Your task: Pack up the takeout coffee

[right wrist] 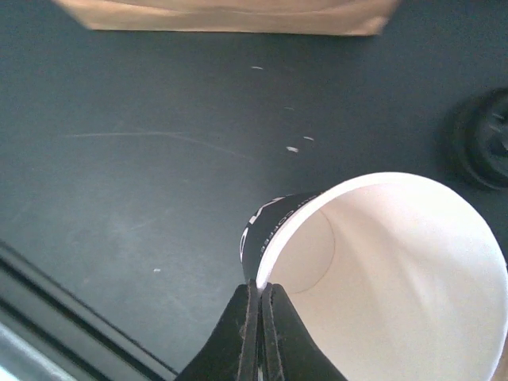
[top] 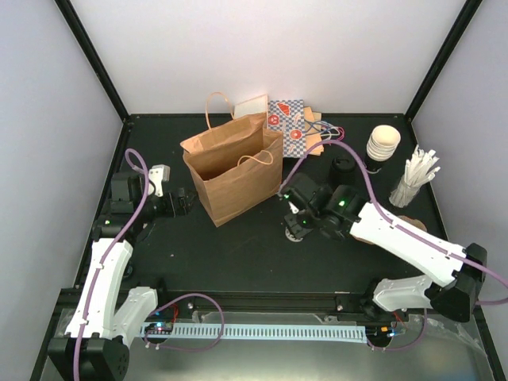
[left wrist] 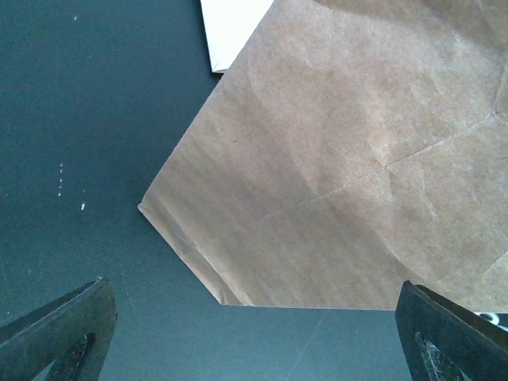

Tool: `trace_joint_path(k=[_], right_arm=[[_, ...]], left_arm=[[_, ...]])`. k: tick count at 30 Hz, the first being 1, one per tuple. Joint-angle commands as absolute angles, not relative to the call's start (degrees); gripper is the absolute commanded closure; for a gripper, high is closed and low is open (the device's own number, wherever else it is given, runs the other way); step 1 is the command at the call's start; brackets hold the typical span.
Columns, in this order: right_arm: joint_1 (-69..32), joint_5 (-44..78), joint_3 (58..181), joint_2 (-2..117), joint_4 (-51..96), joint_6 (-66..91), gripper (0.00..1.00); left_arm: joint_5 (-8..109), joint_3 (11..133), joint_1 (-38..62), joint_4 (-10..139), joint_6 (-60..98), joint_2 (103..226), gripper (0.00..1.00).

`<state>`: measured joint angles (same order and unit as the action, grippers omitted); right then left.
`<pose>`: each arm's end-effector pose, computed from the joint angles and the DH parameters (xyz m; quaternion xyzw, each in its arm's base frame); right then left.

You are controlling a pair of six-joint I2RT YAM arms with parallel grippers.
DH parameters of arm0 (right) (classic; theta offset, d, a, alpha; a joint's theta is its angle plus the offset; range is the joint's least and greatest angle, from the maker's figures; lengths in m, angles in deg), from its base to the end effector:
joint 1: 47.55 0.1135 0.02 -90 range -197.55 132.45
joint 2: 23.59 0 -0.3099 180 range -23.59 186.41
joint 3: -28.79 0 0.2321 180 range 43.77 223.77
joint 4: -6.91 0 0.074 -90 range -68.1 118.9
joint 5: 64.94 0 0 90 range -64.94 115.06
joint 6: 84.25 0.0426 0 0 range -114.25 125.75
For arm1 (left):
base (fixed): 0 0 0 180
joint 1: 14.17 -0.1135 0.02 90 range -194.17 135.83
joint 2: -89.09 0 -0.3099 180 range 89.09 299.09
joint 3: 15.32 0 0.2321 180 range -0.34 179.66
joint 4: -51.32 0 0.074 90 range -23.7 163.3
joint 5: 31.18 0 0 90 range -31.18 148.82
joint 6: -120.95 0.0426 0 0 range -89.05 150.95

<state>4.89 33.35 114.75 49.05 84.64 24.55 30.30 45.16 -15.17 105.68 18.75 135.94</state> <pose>0.1290 0.1576 0.3580 -0.2661 0.9356 0.0713 0.2206 0.1184 -0.0183 0.3216 0.0007 0.8869 -0.2623 0.3802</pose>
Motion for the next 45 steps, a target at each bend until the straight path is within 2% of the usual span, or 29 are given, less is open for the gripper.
trace_joint_path(k=[1, 8, 13, 16, 22, 28, 32, 36, 37, 39, 40, 42, 45], right_arm=[[11.1, 32.3, 114.8, 51.4, 75.8, 25.5, 0.98], [16.8, 43.5, 118.0, 61.4, 76.3, 24.9, 0.98], [18.3, 46.2, 118.1, 65.3, 76.1, 25.2, 0.97], [18.5, 46.0, 117.8, 65.4, 75.7, 25.6, 0.89], [18.5, 45.0, 117.5, 65.0, 75.2, 25.4, 0.79], [18.5, 44.2, 118.7, 62.4, 75.6, 25.2, 0.75], [18.1, 44.7, 119.9, 60.3, 75.7, 23.4, 0.62], [13.7, 45.6, 120.7, 58.9, 77.0, 23.0, 0.57], [11.8, 45.5, 120.6, 58.5, 77.3, 23.4, 0.47], [7.6, 45.8, 120.3, 58.0, 77.7, 24.2, 0.19], [5.8, 46.4, 120.0, 57.7, 77.9, 24.5, 0.10], [1.5, 47.3, 118.9, 57.5, 77.3, 25.0, 0.01], [-6.4, 43.6, 117.0, 58.5, 74.5, 25.2, 0.00]], left_arm=[[30.3, 45.4, -14.9, 105.2, 19.1, 135.6, 0.01], [30.8, 45.3, -14.8, 105.4, 19.0, 135.5, 0.01], [30.8, 45.4, -14.8, 105.3, 19.0, 135.9, 0.01], [30.7, 45.5, -14.8, 105.4, 18.9, 136.1, 0.01], [30.7, 45.5, -14.9, 105.6, 19.0, 135.9, 0.01], [30.6, 45.5, -14.8, 105.5, 19.0, 135.7, 0.01], [30.5, 45.5, -14.8, 105.5, 18.9, 135.7, 0.01], [30.5, 45.5, -14.7, 105.6, 18.9, 135.5, 0.01], [30.5, 45.5, -14.8, 105.6, 19.0, 135.4, 0.01], [30.5, 45.5, -14.7, 105.6, 19.0, 135.2, 0.01], [30.6, 45.5, -14.7, 105.5, 19.1, 135.1, 0.01], [30.5, 45.5, -14.7, 105.5, 19.1, 135.0, 0.01], [30.4, 45.5, -14.7, 105.5, 19.0, 135.0, 0.01]])
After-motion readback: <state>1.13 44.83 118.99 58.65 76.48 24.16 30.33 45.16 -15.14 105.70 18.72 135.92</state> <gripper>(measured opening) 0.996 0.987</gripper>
